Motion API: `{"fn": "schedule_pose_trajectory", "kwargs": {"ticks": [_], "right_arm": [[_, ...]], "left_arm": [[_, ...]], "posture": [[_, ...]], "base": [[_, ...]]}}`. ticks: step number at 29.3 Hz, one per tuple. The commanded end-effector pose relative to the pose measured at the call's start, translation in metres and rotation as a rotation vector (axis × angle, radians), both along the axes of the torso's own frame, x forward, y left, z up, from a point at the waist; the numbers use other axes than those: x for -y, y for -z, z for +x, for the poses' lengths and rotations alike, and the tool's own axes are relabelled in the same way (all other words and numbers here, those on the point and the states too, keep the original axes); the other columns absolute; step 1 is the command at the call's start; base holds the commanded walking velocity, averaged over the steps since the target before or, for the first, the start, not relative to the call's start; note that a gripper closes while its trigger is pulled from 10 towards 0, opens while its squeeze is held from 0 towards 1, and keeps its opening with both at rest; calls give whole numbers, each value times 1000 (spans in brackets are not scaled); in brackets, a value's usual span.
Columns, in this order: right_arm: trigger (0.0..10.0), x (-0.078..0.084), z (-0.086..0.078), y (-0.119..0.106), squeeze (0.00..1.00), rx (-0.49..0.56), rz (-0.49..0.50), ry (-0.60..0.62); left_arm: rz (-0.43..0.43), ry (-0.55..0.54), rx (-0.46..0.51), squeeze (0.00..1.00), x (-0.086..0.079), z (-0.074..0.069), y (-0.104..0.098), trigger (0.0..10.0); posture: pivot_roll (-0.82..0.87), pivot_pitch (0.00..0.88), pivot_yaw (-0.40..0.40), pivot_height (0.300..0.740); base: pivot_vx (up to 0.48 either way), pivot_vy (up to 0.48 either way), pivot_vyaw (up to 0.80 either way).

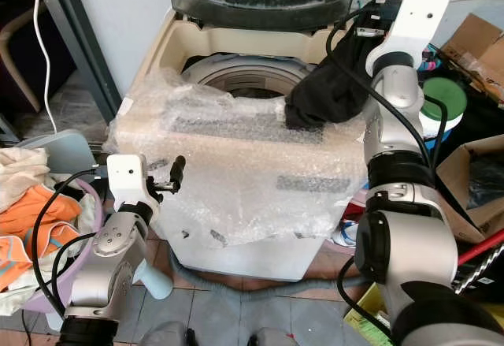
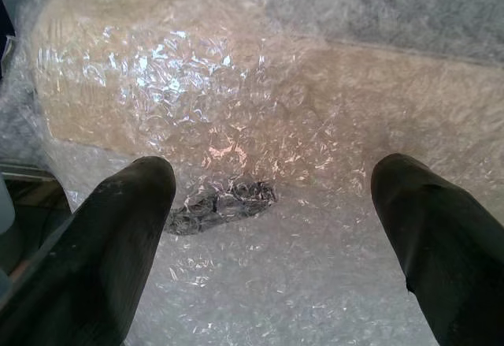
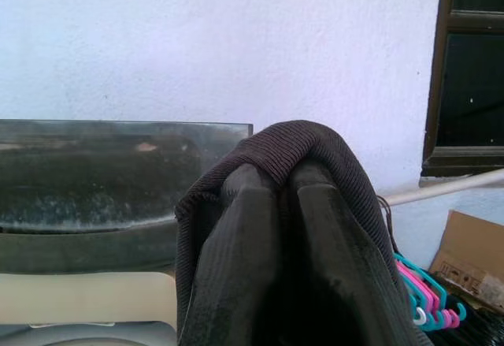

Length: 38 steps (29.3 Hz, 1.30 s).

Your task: Clothes washing

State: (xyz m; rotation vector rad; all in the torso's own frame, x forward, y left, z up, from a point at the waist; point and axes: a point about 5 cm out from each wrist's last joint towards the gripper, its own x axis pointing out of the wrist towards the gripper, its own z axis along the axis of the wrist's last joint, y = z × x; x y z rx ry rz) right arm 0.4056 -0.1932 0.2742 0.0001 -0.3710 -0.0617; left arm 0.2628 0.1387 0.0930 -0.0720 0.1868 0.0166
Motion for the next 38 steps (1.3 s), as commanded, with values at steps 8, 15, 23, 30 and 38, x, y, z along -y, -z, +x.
{"fn": "schedule_pose_trajectory", "kwargs": {"ticks": [8, 15, 23, 30, 38], "right_arm": [[10000, -44, 2, -4, 0, 43, -37, -253], [10000, -86, -7, -19, 0, 128, 3, -571], [10000, -116, -17, 15, 0, -9, -57, -775], [10000, -81, -1, 58, 1000, -273, -58, -417], [10000, -56, -19, 27, 1000, 50, -77, -219]], "left_arm": [[65, -151, -104, 0, -39, -28, 11, 10000], [72, -152, -97, 0, -33, -26, 2, 10000], [60, -152, -106, 0, -32, -29, 2, 10000], [67, -135, -147, 0, -30, -32, 6, 10000], [57, -80, -197, 0, -23, -32, 13, 10000]], "posture": [[128, 83, -35, 740], [125, 131, -54, 740], [132, 139, -61, 740], [131, 127, -53, 740], [104, 117, -40, 740]], "base": [[0, 0, 0], [0, 0, 0], [0, 0, 0], [0, 0, 0], [0, 0, 0]]}}
